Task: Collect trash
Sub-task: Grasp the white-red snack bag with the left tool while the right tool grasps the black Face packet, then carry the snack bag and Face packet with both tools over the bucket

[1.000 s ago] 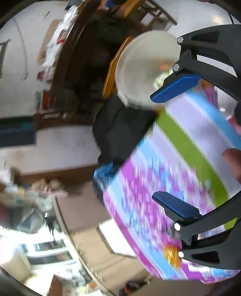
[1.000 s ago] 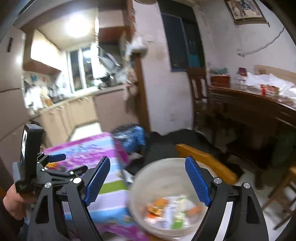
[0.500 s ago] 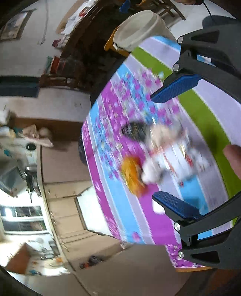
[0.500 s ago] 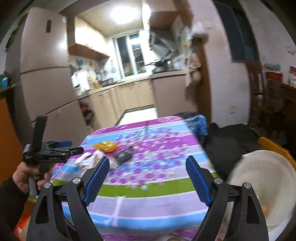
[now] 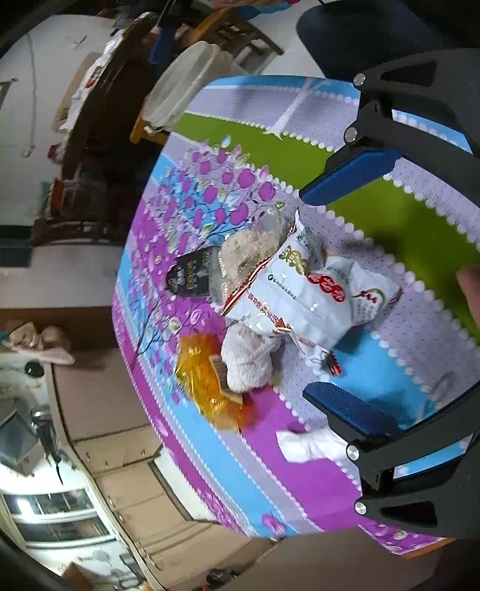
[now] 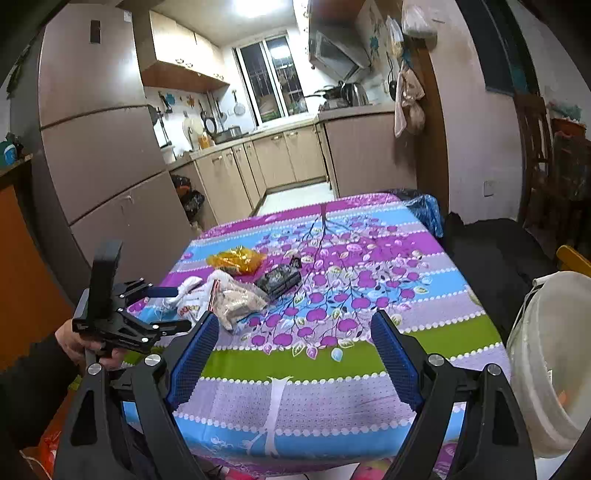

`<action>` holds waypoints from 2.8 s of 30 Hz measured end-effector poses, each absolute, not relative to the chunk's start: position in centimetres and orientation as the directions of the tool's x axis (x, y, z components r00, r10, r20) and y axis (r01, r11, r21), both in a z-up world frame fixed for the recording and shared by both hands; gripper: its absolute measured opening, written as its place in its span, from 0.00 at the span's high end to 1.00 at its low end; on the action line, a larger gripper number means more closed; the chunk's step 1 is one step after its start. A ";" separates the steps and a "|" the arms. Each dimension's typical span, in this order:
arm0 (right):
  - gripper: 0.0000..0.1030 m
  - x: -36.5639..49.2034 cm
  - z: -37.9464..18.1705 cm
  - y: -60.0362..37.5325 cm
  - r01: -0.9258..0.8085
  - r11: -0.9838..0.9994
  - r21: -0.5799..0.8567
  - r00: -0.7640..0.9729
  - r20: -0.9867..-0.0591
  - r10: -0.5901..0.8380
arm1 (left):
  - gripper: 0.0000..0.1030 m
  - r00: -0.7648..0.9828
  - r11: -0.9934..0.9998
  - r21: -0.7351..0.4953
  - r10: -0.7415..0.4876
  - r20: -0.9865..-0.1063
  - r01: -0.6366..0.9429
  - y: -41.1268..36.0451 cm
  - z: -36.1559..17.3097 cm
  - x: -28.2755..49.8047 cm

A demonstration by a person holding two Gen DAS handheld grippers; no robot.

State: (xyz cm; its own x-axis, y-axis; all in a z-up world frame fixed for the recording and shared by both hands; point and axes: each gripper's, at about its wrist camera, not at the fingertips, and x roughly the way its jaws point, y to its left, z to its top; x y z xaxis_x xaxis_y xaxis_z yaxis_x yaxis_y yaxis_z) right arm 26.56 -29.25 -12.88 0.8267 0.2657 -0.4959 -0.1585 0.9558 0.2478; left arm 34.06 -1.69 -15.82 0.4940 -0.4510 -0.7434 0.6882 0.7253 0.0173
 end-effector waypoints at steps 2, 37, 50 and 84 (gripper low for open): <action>0.18 27.0 -13.2 -29.2 -0.162 0.953 0.258 0.816 -0.508 0.276 | 0.12 0.484 0.720 0.021 -0.444 -0.754 0.694 -1.8 -16.4 34.6; 0.56 52.5 -20.4 -18.1 0.066 0.975 0.214 0.510 -0.846 0.151 | 0.55 0.559 0.838 -0.194 -0.495 -0.665 0.510 1.0 -16.2 33.8; 0.86 48.9 -15.2 -20.6 -0.026 0.974 0.224 0.706 -0.686 0.177 | 0.55 0.653 0.900 -0.193 -0.419 -0.631 0.391 2.0 -14.3 33.3; 0.86 17.7 -2.9 -39.4 0.293 0.953 0.071 0.897 -0.364 -0.249 | 0.55 0.626 0.779 -0.162 -0.592 -0.508 0.605 -21.5 -3.0 25.2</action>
